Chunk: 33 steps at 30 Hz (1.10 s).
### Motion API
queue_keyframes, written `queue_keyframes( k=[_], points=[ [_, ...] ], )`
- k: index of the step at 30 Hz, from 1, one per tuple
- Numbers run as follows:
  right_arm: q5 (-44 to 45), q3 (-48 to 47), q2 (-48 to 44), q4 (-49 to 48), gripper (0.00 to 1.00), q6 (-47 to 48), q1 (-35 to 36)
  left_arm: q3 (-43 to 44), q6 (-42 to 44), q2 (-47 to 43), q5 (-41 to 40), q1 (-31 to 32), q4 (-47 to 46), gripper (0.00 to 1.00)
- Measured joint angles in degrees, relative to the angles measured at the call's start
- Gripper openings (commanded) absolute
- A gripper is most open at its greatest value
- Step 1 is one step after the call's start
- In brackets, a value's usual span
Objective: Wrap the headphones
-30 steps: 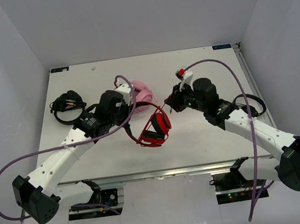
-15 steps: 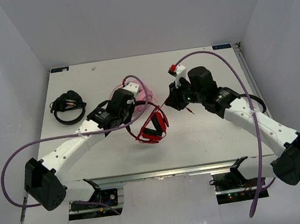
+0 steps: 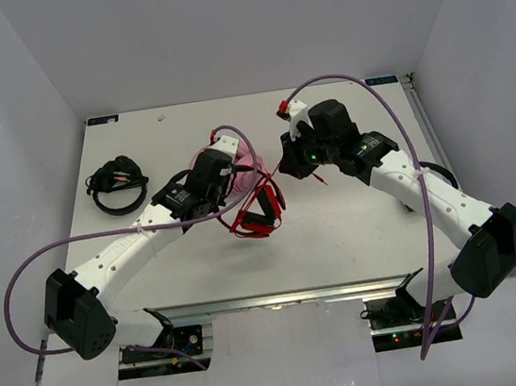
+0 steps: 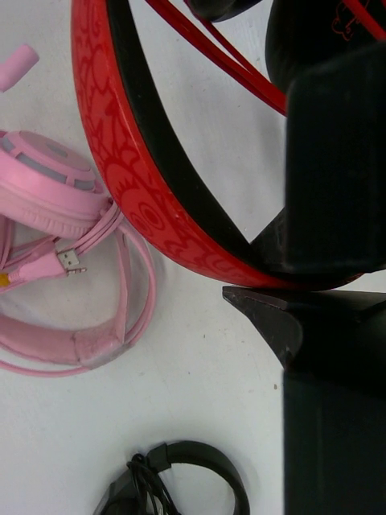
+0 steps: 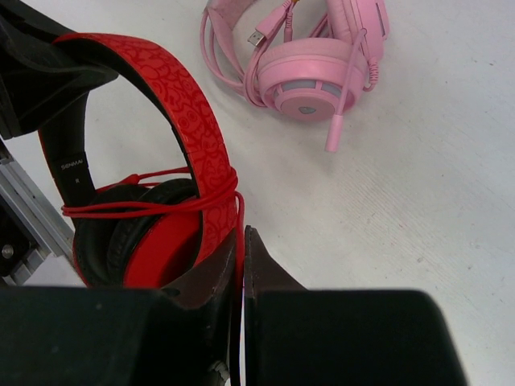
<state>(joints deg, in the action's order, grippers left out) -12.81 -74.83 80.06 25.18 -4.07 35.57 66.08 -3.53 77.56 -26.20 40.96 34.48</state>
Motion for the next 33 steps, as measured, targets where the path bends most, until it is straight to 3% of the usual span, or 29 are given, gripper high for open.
queue_keyframes(
  k=[16, 25, 33],
  points=[
    [0.78, -2.3, 1.96, 0.08, 0.08, -4.68, 1.74, 9.34, -11.38, 12.22, -11.89, 1.55, 1.6, 0.0],
    [7.58, 5.73, 2.06, -6.63, 0.08, -10.25, 6.0, 13.86, -30.47, 19.81, -13.52, 2.9, 12.42, 0.0],
    [18.91, 10.64, 2.08, -9.95, 0.09, -14.82, 12.43, 13.35, -47.18, 20.4, -10.21, 2.94, 19.54, 0.0]
  ],
)
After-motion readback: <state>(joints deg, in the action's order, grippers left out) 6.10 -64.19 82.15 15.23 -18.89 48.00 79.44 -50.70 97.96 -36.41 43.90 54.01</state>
